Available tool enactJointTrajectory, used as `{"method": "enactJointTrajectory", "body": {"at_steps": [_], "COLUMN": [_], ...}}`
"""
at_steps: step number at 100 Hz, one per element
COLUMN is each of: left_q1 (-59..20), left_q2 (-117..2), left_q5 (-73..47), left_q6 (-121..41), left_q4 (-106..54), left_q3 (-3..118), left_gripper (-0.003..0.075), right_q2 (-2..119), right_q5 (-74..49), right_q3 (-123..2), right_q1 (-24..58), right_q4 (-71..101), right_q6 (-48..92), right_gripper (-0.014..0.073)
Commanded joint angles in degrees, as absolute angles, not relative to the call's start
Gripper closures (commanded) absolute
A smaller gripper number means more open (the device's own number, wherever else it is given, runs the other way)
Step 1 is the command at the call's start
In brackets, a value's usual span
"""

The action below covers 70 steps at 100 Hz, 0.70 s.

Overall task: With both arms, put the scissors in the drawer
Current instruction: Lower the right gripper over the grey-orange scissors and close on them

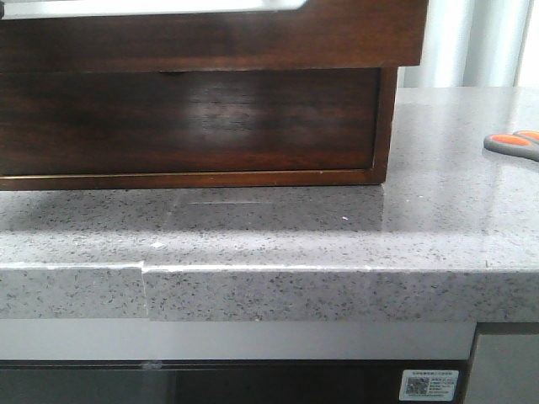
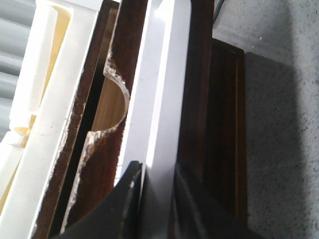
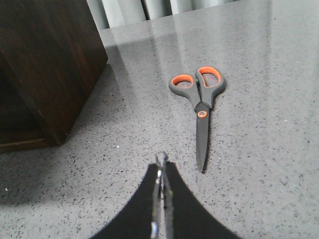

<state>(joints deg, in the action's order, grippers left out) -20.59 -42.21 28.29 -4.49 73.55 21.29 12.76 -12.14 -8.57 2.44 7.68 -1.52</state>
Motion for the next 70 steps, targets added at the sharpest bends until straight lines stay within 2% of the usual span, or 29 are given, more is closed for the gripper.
{"method": "enactJointTrajectory", "body": {"at_steps": [1,11,22,29,39,46,51,70], "left_q1": [-21.13,-21.13,-21.13,-21.13,-21.13,-21.13,-21.13,-21.13], "left_q2": [-41.43,-41.43,-41.43,-40.91,-39.13,-37.05,-35.40,-28.77], "left_q5": [33.96,34.18,35.66,37.20,39.51,40.90,41.09,40.99], "left_q6": [-1.21,-1.21,-1.21,-1.21,0.00,2.13,3.86,9.15], "left_q4": [70.17,70.17,70.17,69.26,66.23,63.26,61.03,57.18], "left_q3": [21.86,21.86,21.86,21.86,21.86,21.86,21.86,21.86], "left_gripper": [0.0529,0.0434,0.0424,0.0424,0.0424,0.0424,0.0424,0.0424], "right_q2": [13.74,13.74,13.74,13.74,14.71,16.78,18.87,30.27], "right_q5": [-7.34,-7.21,-7.32,-7.32,-7.29,-7.50,-7.50,-6.70], "right_q3": [-10.59,-10.59,-10.59,-10.68,-10.95,-11.81,-12.79,-19.61], "right_q1": [2.52,2.52,2.52,2.52,2.52,2.52,2.52,2.52], "right_q4": [7.74,7.74,7.74,7.64,7.10,5.59,4.82,3.16], "right_q6": [-1.07,-1.07,-1.07,-1.07,-1.07,-1.07,-1.07,-1.07], "right_gripper": [0.0654,0.0654,0.0614,0.0533,0.0358,0.0266,0.0244,0.0246]}}
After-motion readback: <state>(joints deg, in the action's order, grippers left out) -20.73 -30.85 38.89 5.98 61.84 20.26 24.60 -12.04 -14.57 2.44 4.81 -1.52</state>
